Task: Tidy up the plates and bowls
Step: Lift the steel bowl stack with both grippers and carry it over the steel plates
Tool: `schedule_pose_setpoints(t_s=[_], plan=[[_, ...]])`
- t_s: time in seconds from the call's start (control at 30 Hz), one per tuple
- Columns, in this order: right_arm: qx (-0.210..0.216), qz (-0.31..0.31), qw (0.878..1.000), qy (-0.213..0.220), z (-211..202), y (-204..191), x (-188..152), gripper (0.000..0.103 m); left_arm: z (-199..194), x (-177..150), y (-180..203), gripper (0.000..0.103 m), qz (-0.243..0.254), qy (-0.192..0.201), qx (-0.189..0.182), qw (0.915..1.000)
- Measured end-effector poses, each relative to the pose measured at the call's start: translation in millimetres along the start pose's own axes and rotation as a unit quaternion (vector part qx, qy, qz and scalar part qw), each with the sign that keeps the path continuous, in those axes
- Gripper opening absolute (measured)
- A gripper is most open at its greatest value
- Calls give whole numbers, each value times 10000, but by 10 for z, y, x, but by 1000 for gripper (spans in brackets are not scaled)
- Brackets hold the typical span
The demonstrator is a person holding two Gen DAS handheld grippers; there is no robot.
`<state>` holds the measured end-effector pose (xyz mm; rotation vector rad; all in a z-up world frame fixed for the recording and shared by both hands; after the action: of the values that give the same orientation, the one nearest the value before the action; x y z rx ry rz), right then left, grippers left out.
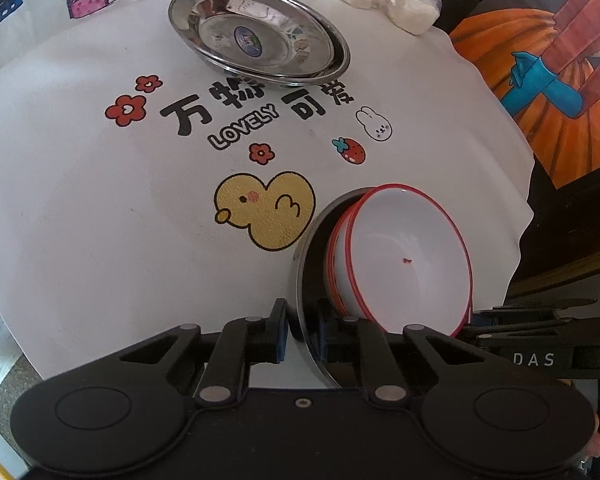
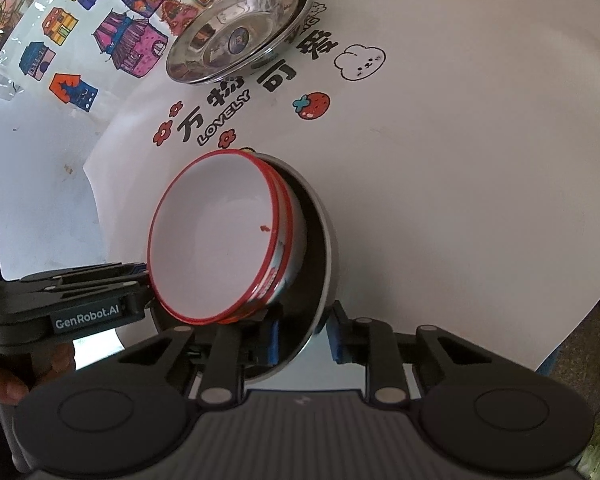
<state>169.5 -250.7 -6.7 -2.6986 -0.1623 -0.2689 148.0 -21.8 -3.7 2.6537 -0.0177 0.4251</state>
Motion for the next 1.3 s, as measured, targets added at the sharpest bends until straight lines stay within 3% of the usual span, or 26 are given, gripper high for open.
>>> schedule_pose_setpoints(t_s=[0.5, 1.3], plan=[[-17, 2, 9999, 148, -61, 8, 2, 22, -23, 18, -7, 15, -79, -32, -54, 9999], [-55, -279, 9954, 917, -409, -104, 520, 23, -324, 601, 111, 14, -109, 853, -364, 9956]])
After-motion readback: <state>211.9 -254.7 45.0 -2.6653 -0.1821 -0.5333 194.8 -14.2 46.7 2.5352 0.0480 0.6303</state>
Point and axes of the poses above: each gripper's, at about its wrist camera, not at the fingertips, and z roughly the way its jaws point, y to its right, x to its top, the point moved 3 cm from there along z, roughly the way its jaws point, and after that the axes turned 3 degrees about -x, right-handed, at the moved point
